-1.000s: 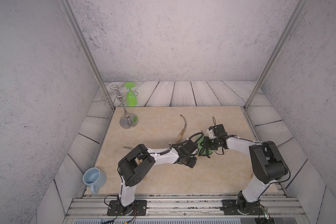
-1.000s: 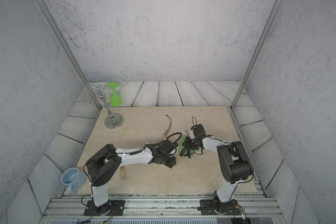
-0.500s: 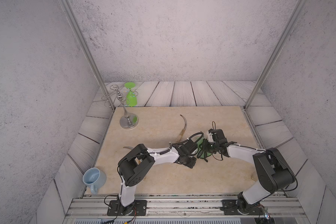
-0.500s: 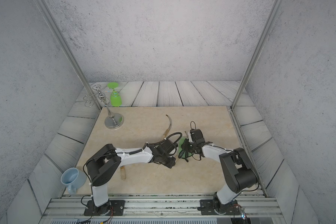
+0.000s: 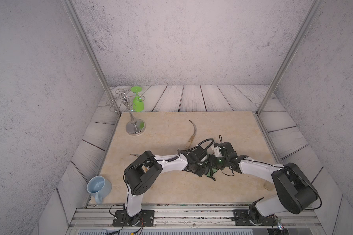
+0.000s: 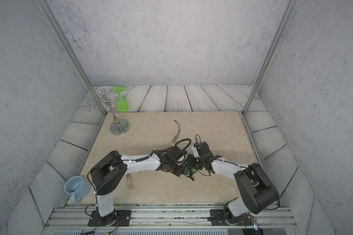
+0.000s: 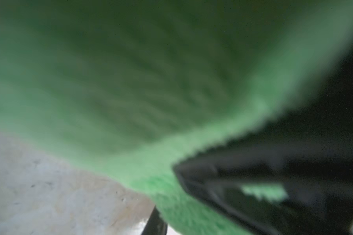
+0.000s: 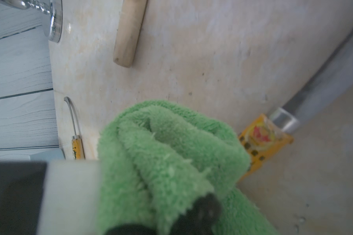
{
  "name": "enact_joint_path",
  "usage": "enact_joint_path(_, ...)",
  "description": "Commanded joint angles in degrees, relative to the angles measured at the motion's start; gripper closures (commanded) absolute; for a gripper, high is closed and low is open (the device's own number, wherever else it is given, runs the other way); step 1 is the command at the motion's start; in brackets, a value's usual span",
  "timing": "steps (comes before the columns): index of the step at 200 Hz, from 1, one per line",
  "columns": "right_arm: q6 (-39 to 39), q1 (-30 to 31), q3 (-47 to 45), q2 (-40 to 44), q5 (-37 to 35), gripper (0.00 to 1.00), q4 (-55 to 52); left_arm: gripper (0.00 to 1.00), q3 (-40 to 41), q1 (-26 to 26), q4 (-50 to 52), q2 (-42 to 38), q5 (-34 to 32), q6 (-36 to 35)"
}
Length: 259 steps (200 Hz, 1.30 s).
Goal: Wipe small sickles with rags
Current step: Wipe the small sickle at the center of the board, then move the small sickle to the center of the board.
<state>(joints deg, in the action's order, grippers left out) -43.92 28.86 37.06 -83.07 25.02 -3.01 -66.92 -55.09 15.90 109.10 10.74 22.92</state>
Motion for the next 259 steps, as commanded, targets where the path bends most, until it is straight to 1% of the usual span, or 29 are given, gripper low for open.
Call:
enact_joint_path(1, -1.26, 0.87, -0.75, 3.34, 0.49, 0.73, -15.23, 1.0, 0.78, 1.13, -6.75, -1.58, -3.61, -0.17)
enact_joint_path(26, 0.28, -1.2, 3.41, 7.51, -2.1, 0.73, -20.13, 1.0, 2.78, 1.1, -6.44, -3.84, -4.32, 0.42)
enact_joint_path(46, 2.63, -4.59, 6.17, 10.09, -2.91, 0.73, -24.01, 1.0, 3.33, 1.05, -5.85, -4.85, -4.25, 0.84)
enact_joint_path(55, 3.77, -6.41, 6.99, 11.13, -3.36, 0.73, -25.68, 0.98, 3.24, 1.08, -5.41, -5.04, -4.08, 0.82)
enact_joint_path(71, 6.37, -10.09, 8.47, 13.14, -4.18, 0.73, -28.74, 0.89, 2.73, 1.13, -4.53, -5.01, -3.84, 0.67)
enact_joint_path(85, 8.46, -13.96, 9.25, 14.42, -3.41, 0.73, -30.53, 0.78, 1.75, 1.13, -3.47, -4.64, -3.79, 0.24)
enact_joint_path(99, 10.46, -17.32, 9.93, 15.22, -2.17, 0.73, -31.93, 0.71, 0.3, 1.08, -2.26, -3.92, -3.74, -0.37)
enact_joint_path(114, 12.39, -20.18, 10.6, 15.85, -1.55, 0.73, -33.1, 0.66, -1.66, 1.1, -0.71, -2.74, -3.71, -1.15)
enact_joint_path(137, 14.5, -23.39, 11.37, 16.18, 0.3, 0.73, -34.09, 0.65, -4.7, 1.1, 1.55, -0.36, -3.04, -2.03)
enact_joint_path(174, 17.09, -25.23, 12.89, 16.27, 0.86, 0.73, -35.59, 0.62, -8.59, 1.21, 3.39, 3.39, -3.27, -2.52)
enact_joint_path(221, 18.33, -26.6, 13.82, 17.31, 2.21, 0.73, -36.54, 0.59, -17.75, 1.56, 8.1, 11.03, -3.57, -5.52)
enact_joint_path(259, 19.05, -27.04, 15.56, 17.76, 2.55, 0.73, -37.7, 0.58, -19.94, 1.61, 9.59, 14.33, -4.97, -6.79)
